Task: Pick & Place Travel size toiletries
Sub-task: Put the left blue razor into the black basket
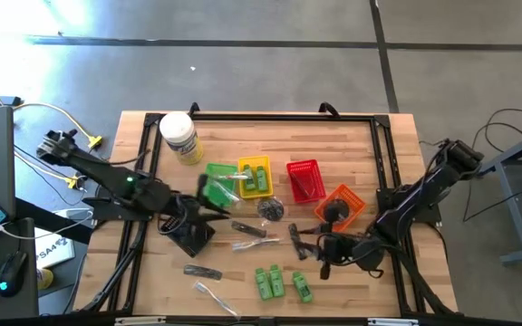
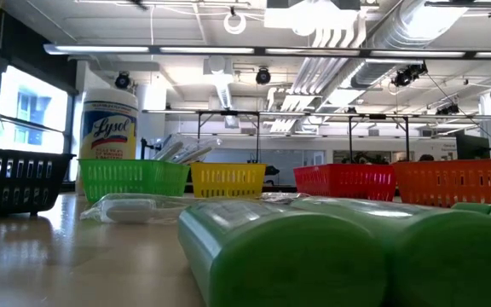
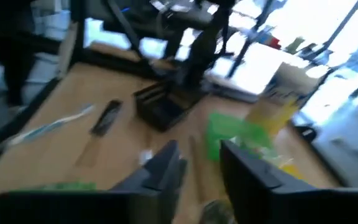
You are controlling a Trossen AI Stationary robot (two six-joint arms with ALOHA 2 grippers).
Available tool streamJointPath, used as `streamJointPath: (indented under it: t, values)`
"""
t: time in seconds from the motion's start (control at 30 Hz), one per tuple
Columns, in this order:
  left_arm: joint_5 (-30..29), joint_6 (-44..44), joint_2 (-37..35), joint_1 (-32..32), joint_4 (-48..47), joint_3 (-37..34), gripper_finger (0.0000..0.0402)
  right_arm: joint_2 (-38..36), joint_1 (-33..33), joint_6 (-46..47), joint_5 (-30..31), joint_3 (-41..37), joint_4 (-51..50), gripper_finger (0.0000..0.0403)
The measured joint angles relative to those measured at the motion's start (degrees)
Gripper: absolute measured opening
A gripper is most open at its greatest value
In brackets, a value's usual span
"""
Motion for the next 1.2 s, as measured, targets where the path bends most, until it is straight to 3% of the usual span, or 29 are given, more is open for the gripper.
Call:
streamJointPath:
  t: [0.13,0.23,0.33,0.43,0.63,0.87,1.0,1.2]
  values:
    - [-1.96,-4.56,-3.66,-3.21,-10.45,-0.02,0.0023,-2.51,-1.99,3.86,-8.40,-3.12,-0.99,0.0018]
    - [-2.08,-6.91,-4.60,-5.41,-15.28,-0.02,0.0023,-6.60,-4.29,1.49,-14.87,-10.23,9.60,0.0006]
    - [-2.06,-7.70,-4.53,-7.47,-20.11,-0.08,0.0023,-12.10,-7.87,0.40,-26.21,-18.71,23.84,0.0003]
    - [-1.56,-8.13,-4.55,-8.88,-23.56,-0.09,0.0023,-15.81,-11.38,3.11,-34.77,-25.51,31.67,0.0002]
    - [0.80,-10.10,-6.59,-9.45,-24.51,-2.63,0.0023,-21.09,-13.48,5.67,-35.51,-33.12,36.06,0.0002]
    - [-0.59,-20.20,-10.74,-9.45,-27.01,-7.99,0.0022,-29.04,-13.44,6.13,-35.34,-40.19,40.22,0.0002]
    - [-0.55,-27.18,-10.06,-9.45,-29.94,-9.83,0.0022,-31.82,-13.42,5.90,-34.81,-42.02,40.15,0.0002]
    - [1.31,-27.78,-5.72,-9.45,-30.48,-11.56,0.0022,-32.43,-13.42,5.73,-33.83,-42.45,39.71,0.0002]
